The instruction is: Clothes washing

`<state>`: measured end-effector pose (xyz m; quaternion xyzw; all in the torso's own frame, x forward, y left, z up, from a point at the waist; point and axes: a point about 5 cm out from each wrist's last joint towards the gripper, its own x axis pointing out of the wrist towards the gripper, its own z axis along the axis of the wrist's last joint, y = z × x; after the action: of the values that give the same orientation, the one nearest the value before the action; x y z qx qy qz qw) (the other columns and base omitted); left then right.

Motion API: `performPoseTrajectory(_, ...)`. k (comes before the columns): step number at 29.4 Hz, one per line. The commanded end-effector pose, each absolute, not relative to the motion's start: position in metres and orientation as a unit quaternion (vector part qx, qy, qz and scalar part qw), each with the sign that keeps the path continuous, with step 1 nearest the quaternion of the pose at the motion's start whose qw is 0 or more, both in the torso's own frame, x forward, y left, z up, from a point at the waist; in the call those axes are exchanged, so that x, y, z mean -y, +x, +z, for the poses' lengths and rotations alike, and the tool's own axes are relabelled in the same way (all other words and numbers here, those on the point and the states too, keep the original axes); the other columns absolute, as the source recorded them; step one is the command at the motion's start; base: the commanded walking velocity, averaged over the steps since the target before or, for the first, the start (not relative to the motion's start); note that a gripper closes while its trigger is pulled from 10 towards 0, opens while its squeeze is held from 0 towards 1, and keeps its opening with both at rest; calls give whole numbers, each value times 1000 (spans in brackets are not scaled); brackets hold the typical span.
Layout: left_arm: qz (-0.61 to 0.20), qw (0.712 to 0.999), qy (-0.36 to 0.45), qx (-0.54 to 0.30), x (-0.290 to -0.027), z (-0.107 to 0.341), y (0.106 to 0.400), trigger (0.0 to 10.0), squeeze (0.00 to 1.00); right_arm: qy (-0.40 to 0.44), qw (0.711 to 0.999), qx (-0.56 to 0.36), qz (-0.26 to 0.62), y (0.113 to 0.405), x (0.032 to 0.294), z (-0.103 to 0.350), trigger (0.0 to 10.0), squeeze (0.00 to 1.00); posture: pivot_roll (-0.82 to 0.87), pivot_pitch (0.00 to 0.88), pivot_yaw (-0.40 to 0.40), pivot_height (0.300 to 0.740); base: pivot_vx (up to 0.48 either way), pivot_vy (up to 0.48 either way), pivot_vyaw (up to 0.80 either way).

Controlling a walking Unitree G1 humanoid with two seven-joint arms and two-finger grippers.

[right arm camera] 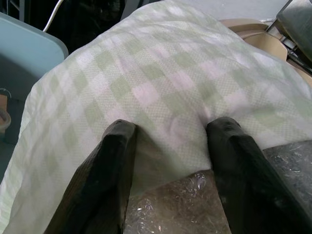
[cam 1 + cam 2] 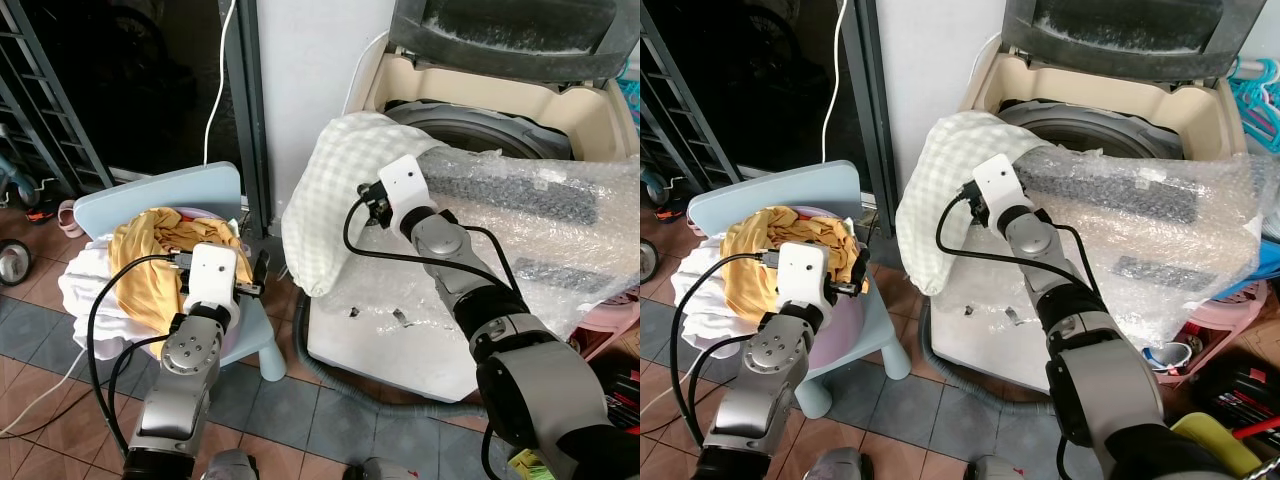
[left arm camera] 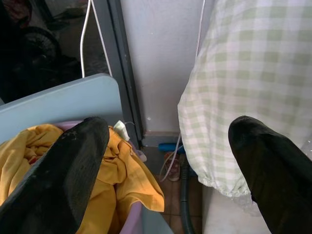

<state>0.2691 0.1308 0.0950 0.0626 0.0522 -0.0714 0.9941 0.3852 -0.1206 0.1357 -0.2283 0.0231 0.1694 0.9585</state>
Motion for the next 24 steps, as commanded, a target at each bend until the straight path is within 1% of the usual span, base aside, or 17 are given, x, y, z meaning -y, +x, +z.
performPoseTrajectory(1, -72, 994, 67, -45, -131, 100, 271, 10000, 0, -239, 956, -61, 158, 384, 129, 125, 0, 0, 7, 0, -24, 740, 0, 0, 0)
performPoseTrajectory(5, -72, 994, 73, -42, -131, 103, 274, 10000, 0, -240, 956, -63, 159, 382, 129, 121, 0, 0, 7, 0, -11, 740, 0, 0, 0)
performPoseTrajectory(18, -75, 993, 83, -35, -132, 108, 277, 10000, 0, -223, 960, -67, 158, 381, 125, 119, 0, 0, 17, 0, -9, 740, 0, 0, 0)
performPoseTrajectory(22, -76, 993, 84, -35, -132, 107, 276, 10000, 0, -221, 961, -66, 151, 383, 126, 122, 0, 0, 19, 0, -10, 740, 0, 0, 0)
performPoseTrajectory(24, -76, 993, 84, -36, -131, 106, 274, 10000, 0, -204, 967, -70, 134, 385, 131, 124, 0, 0, 18, 0, -8, 740, 0, 0, 0)
